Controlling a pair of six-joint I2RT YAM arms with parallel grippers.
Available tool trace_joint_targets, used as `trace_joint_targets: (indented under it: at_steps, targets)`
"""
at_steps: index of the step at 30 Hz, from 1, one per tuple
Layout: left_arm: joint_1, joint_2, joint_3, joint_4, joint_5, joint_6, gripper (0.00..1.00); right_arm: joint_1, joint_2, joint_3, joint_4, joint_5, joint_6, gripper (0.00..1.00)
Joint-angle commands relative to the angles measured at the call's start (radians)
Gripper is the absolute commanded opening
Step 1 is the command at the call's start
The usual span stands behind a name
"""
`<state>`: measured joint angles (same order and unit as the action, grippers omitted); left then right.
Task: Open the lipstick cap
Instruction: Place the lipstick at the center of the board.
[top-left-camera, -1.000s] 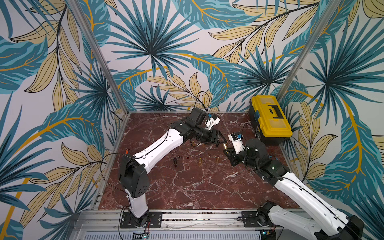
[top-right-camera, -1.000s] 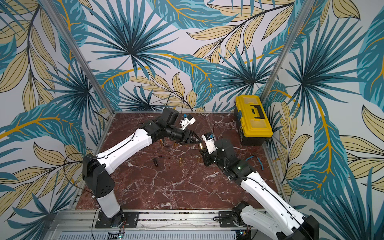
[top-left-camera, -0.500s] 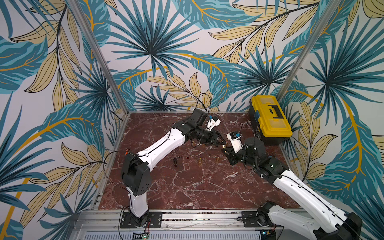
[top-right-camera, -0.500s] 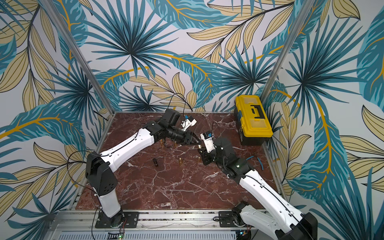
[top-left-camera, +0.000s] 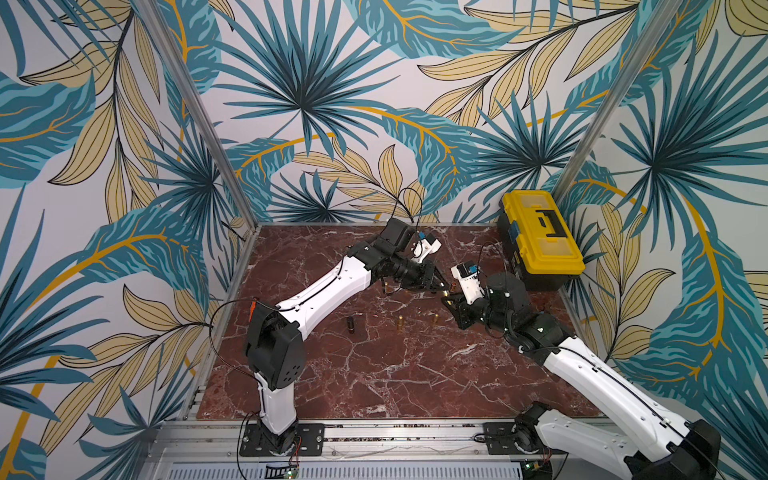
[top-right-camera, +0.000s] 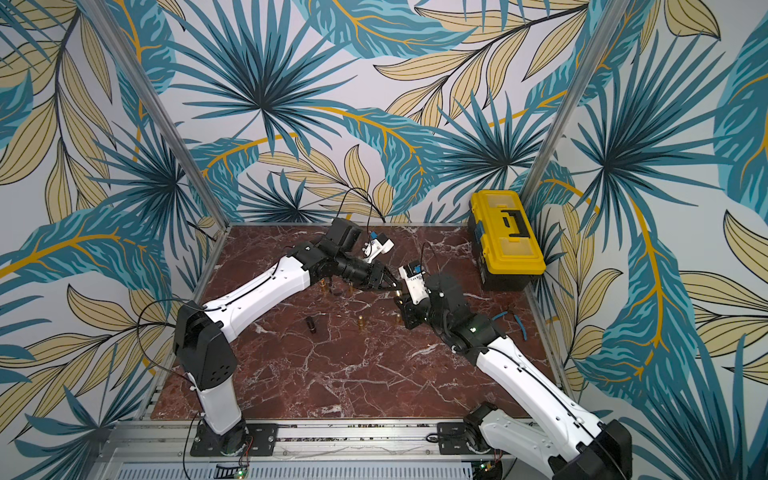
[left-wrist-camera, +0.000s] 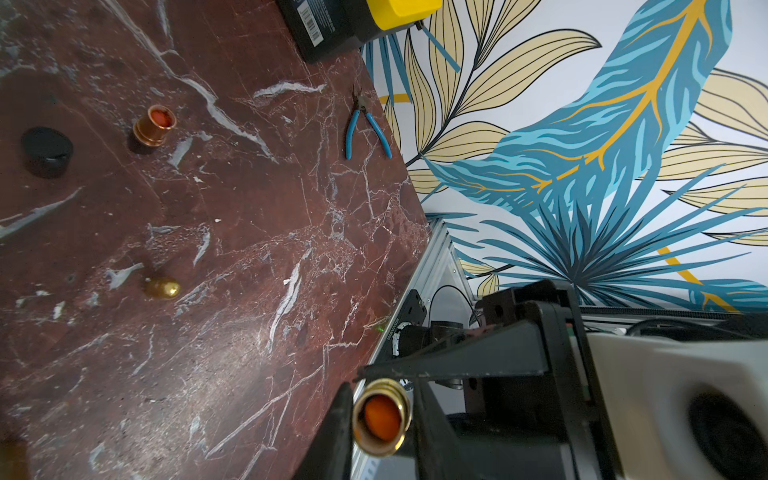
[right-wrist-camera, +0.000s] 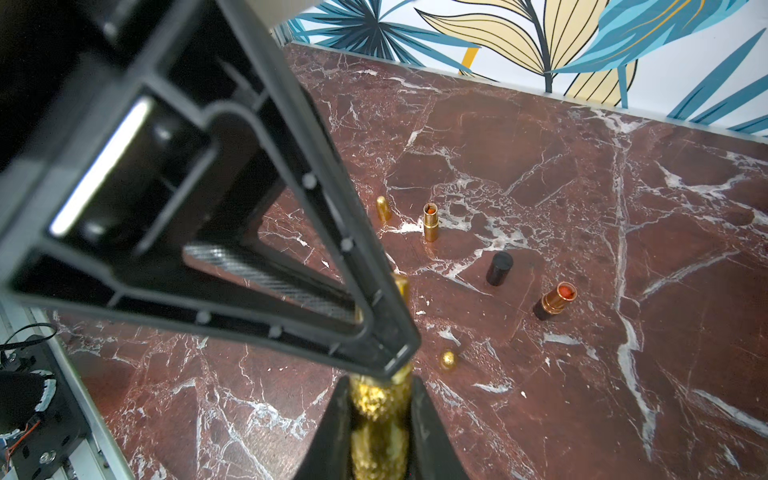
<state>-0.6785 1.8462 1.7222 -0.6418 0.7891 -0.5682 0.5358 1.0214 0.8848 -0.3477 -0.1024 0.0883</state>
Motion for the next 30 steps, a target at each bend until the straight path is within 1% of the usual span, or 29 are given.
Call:
trace_joint_targets:
  at_steps: [1,7,10,12,14,16,17,20,23,25,27,28,30]
  targets:
    - [0.004,0.008,0.032,-0.001,0.011,0.016,0.24,0.002,-0.003,0.019,0.011,-0.005,-0.016,0.10]
    - [0.006,0.008,0.031,-0.001,0.010,0.016,0.15,0.001,-0.006,0.020,0.004,-0.001,-0.015,0.10]
    - [0.010,0.010,0.035,0.001,0.012,0.015,0.10,0.002,-0.006,0.019,-0.001,0.016,-0.015,0.13]
    - [0.012,0.011,0.035,0.000,0.010,0.014,0.09,0.001,-0.007,0.018,-0.002,0.028,-0.012,0.20]
    - [0.013,0.012,0.038,0.001,0.010,0.013,0.08,0.002,-0.012,0.013,-0.002,0.054,-0.006,0.34]
    - [0.018,0.013,0.043,0.001,0.008,0.011,0.08,0.002,-0.021,0.010,-0.002,0.085,-0.004,0.43]
    - [0.020,0.013,0.048,0.001,0.007,0.011,0.08,0.002,-0.028,0.008,-0.003,0.098,-0.003,0.46]
    - [0.033,0.016,0.068,0.001,-0.016,0.014,0.08,0.002,-0.057,0.006,-0.020,0.127,-0.004,0.48]
    - [0.040,0.029,0.098,0.001,-0.086,0.031,0.08,0.002,-0.104,0.006,-0.059,0.172,-0.008,0.49]
    - [0.037,0.044,0.123,0.001,-0.163,0.056,0.07,0.001,-0.146,0.019,-0.098,0.210,0.001,0.49]
    - [0.020,0.057,0.148,0.001,-0.279,0.100,0.07,0.002,-0.188,0.031,-0.139,0.256,0.012,0.49]
    - [0.002,0.065,0.160,0.001,-0.346,0.132,0.07,0.002,-0.210,0.039,-0.160,0.282,0.017,0.49]
    - [-0.036,0.091,0.186,0.001,-0.445,0.196,0.07,0.003,-0.244,0.058,-0.204,0.344,0.031,0.50]
